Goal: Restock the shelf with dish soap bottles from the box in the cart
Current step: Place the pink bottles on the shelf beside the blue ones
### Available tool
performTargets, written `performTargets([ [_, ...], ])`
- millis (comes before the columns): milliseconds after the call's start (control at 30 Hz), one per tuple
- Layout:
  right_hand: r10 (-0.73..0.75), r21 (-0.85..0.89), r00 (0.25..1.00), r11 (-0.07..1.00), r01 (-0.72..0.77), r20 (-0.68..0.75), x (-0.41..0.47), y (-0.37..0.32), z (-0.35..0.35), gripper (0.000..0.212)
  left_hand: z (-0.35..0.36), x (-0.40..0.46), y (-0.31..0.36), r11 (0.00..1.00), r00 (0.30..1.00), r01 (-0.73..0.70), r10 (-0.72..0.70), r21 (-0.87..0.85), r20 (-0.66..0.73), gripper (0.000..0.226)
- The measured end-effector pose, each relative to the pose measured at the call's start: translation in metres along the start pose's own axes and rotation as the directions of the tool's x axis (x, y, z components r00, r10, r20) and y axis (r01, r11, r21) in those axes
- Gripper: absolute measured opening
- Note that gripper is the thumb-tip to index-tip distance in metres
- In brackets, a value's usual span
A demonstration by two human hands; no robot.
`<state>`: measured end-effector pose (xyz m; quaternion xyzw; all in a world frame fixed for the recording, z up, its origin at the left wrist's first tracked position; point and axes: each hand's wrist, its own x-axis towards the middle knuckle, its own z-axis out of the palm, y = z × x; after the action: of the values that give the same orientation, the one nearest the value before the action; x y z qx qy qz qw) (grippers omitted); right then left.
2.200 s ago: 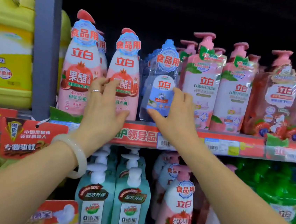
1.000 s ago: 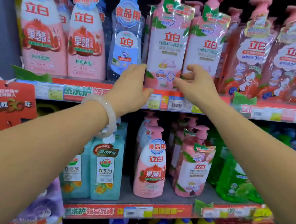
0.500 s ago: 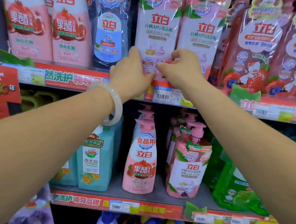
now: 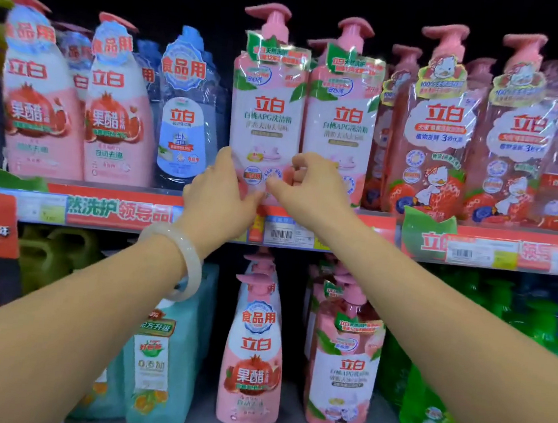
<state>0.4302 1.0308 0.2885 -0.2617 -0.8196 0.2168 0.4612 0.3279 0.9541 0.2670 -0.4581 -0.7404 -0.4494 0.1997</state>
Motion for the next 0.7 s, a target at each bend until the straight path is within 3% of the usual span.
performTargets([
  [200,-0.003,0.09,1.0,0.996,0.001,0.023,-0.004,0.003,-0.015,0.051,0.005,-0.001,0.002,0.998,0.999,0.022,-0.02,0.051,-0.037,0.044],
  [300,-0.03,0.049,0.971,0.998,0.043,-0.236,-0.002,0.018,-0.039,0.052,0.005,-0.002,0.005,0.998,0.999,0.01,-0.006,0.068,-0.051,0.052],
  [367,0.002,0.017,0.935,1.0,0.004,-0.356,0.003,0.028,-0.049,0.075,0.006,-0.002,0.009,0.996,0.999,0.021,-0.018,0.085,-0.039,0.06],
  [533,0.178,0.093,0.977,0.982,-0.167,-0.12,0.021,0.03,-0.037,0.136,0.01,0.008,0.019,0.993,0.997,0.077,-0.076,0.086,-0.01,0.076],
  [700,0.226,0.061,0.968,0.974,-0.22,-0.11,0.029,0.031,-0.033,0.134,0.008,0.013,0.018,0.989,0.996,0.088,-0.085,0.119,-0.035,0.071],
])
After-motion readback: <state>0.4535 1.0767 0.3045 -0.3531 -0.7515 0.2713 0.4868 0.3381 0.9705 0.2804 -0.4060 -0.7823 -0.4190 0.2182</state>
